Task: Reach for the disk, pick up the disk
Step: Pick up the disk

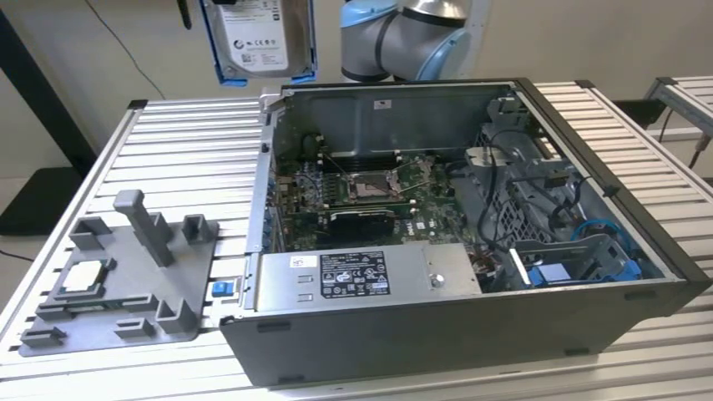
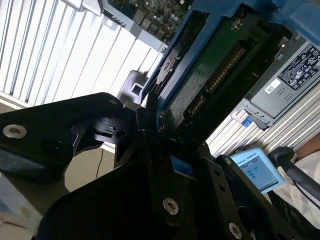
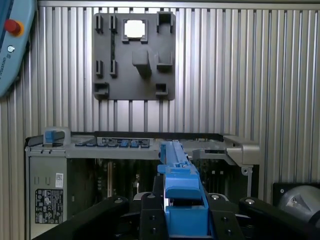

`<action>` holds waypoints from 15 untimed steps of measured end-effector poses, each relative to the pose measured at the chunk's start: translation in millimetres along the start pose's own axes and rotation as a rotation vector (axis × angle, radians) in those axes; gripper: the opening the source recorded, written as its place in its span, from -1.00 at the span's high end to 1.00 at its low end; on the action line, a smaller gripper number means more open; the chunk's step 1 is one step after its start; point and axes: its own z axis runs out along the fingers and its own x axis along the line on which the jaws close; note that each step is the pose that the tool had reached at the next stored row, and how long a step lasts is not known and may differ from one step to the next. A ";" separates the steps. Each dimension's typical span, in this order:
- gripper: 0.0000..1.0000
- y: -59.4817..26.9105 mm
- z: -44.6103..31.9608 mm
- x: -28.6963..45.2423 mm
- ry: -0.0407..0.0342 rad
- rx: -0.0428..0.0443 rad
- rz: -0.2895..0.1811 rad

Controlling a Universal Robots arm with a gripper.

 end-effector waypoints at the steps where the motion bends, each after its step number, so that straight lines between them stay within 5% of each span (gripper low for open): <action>1: 1.00 -2.5 -0.1 0.0 0.0000 -0.0001 0.000; 15: 1.00 -40.4 -1.2 -0.5 0.0000 -0.0001 0.000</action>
